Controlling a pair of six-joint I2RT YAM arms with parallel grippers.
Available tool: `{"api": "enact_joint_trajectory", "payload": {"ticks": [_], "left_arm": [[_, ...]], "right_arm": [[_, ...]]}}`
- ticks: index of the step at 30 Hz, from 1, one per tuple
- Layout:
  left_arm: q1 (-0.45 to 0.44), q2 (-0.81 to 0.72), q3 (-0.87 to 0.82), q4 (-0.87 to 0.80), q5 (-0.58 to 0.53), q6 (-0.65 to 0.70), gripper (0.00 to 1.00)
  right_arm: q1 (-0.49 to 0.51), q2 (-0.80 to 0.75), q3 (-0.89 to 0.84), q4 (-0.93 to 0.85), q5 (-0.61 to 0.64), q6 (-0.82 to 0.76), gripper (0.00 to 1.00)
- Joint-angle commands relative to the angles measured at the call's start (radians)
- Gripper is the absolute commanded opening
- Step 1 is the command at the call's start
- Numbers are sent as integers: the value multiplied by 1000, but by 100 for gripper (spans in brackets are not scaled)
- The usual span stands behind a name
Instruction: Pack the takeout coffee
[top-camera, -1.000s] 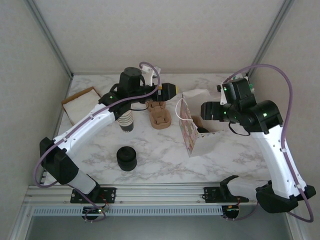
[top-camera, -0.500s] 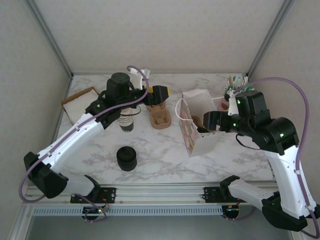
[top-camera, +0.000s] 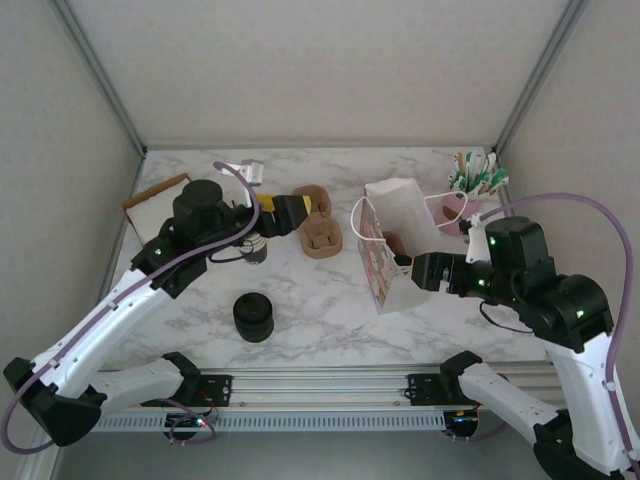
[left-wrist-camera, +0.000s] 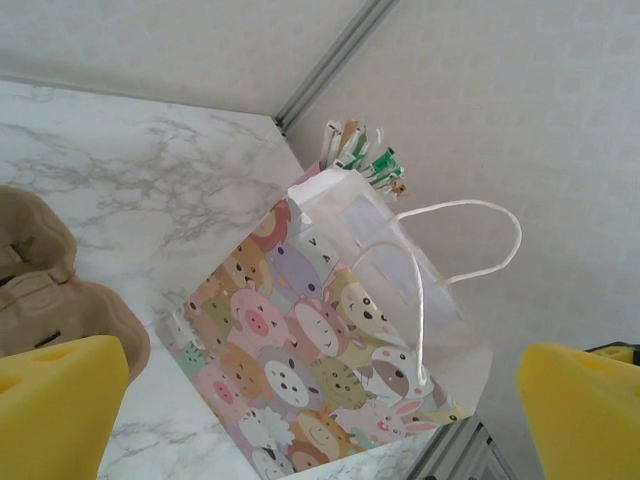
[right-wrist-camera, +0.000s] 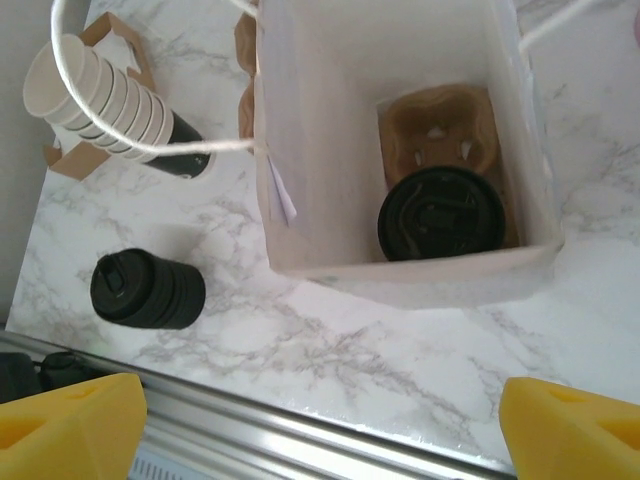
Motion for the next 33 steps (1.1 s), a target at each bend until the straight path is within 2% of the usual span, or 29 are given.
{"api": "enact_joint_trajectory", "payload": {"ticks": [1, 8, 17, 28, 33], "left_arm": [[-8, -53, -45, -20, -44, -25, 100], [-8, -140, -138, -26, -94, -32, 100], [-8, -128, -187, -26, -116, -60, 100], [-2, -22, -77, -88, -192, -9, 100], [66, 14, -8, -136, -236, 30, 100]], "right_arm": [[8, -39, -41, -24, -31, 38, 91], [8, -109, -163, 1, -44, 43, 90], [11, -126, -280, 69, -30, 33, 86], [55, -130, -399, 185, -13, 27, 78], [108, -144, -468, 259, 56, 35, 73]]}}
